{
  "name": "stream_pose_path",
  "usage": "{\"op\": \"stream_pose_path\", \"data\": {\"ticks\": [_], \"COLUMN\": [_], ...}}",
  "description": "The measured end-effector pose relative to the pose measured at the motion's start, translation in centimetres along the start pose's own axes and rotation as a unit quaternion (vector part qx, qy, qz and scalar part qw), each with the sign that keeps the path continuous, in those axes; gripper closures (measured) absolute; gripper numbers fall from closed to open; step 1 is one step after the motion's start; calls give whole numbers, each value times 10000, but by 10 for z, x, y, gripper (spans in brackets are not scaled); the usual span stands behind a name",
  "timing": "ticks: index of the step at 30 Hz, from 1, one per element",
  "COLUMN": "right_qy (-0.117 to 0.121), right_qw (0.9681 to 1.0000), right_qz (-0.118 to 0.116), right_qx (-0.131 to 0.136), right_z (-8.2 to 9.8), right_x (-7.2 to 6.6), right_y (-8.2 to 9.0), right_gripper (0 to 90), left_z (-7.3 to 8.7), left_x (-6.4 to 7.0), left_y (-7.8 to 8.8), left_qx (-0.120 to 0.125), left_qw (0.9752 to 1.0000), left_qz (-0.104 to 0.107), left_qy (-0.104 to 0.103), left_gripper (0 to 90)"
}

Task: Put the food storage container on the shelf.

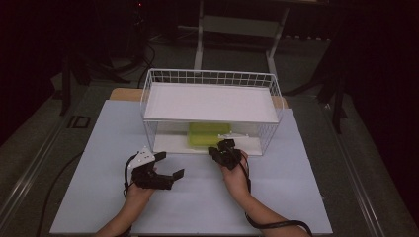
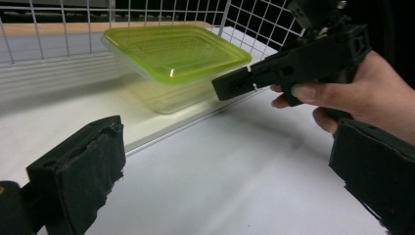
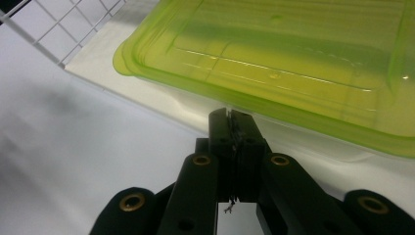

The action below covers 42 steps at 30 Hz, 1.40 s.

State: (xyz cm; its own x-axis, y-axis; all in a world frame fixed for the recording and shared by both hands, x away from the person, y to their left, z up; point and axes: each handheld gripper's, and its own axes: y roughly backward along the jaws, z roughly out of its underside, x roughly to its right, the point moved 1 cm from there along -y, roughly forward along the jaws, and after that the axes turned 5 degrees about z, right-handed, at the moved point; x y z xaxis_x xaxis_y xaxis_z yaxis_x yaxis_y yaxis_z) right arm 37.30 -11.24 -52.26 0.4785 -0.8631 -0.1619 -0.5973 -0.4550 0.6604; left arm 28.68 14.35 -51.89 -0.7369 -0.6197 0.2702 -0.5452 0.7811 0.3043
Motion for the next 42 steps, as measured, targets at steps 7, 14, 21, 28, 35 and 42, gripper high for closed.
{"op": "stream_pose_path", "data": {"ticks": [7,14,21,28,35,42], "right_qy": [-47,-110,-134,-225,-169,-17], "right_qw": [10000,9998,9997,9995,9997,9999], "right_qz": [85,145,182,208,187,98], "right_qx": [5,34,39,47,47,112], "right_z": [-7,-17,-23,-25,-25,-18], "right_x": [4,8,10,13,11,2], "right_y": [-9,-15,-21,-22,-23,-17], "right_gripper": [880,880,875,875,859,799], "left_z": [-1,-1,-1,-1,0,-2], "left_x": [-1,-1,-2,-2,-1,-2], "left_y": [3,5,5,5,5,5], "left_qx": [93,107,136,139,122,138], "left_qw": [10000,9999,9999,9999,9999,9999], "left_qz": [-21,-37,-39,-17,-20,25], "left_qy": [-4,-19,8,11,-8,-41], "left_gripper": [9,9,9,9,9,9]}}
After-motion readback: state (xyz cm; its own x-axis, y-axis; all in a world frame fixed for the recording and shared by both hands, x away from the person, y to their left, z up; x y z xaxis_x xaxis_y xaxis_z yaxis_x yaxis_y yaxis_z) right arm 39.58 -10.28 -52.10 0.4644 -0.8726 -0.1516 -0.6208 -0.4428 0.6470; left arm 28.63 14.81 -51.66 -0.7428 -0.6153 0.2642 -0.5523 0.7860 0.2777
